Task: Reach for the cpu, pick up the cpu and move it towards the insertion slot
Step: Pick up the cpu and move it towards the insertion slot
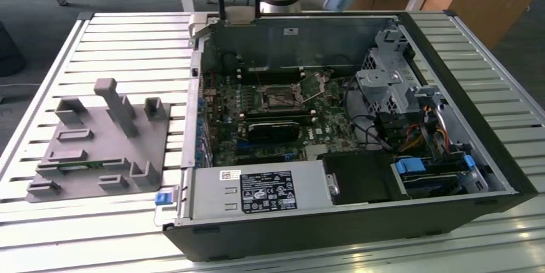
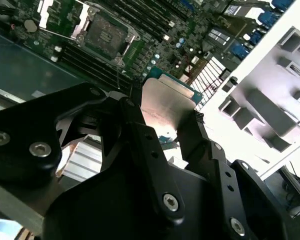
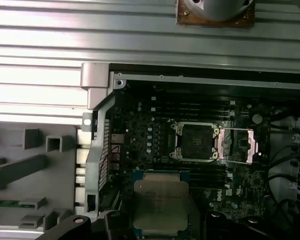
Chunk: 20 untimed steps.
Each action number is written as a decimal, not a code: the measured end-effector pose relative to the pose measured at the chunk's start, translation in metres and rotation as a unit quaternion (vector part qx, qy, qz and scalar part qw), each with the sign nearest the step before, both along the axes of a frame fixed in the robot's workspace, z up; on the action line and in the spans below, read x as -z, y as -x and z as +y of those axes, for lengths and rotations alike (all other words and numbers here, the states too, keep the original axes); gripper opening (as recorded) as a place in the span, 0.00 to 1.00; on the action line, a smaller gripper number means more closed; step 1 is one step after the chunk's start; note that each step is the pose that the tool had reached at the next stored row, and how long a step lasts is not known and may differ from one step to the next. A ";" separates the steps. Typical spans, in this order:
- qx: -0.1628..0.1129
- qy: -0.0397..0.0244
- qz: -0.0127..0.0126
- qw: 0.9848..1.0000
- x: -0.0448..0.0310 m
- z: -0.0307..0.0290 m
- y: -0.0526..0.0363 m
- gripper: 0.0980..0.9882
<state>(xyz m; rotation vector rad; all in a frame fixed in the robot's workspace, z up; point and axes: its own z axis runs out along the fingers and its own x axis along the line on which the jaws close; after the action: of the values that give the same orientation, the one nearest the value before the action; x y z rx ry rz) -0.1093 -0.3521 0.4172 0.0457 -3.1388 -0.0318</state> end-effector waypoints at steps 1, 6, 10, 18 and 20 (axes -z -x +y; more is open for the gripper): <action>0.000 0.000 0.000 1.000 0.0001 0.0005 -0.0034 0.48; 0.000 0.000 0.000 1.000 0.0005 0.0037 -0.0193 0.48; 0.000 0.000 0.000 1.000 0.0011 0.0081 -0.0293 0.48; 0.000 0.000 0.000 1.000 0.0026 0.0231 -0.0401 0.48; 0.000 0.000 0.000 1.000 0.0029 0.0261 -0.0431 0.48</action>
<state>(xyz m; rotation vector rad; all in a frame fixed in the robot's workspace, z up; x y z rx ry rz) -0.0662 -0.3260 0.4142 0.0456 -3.1388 -0.0319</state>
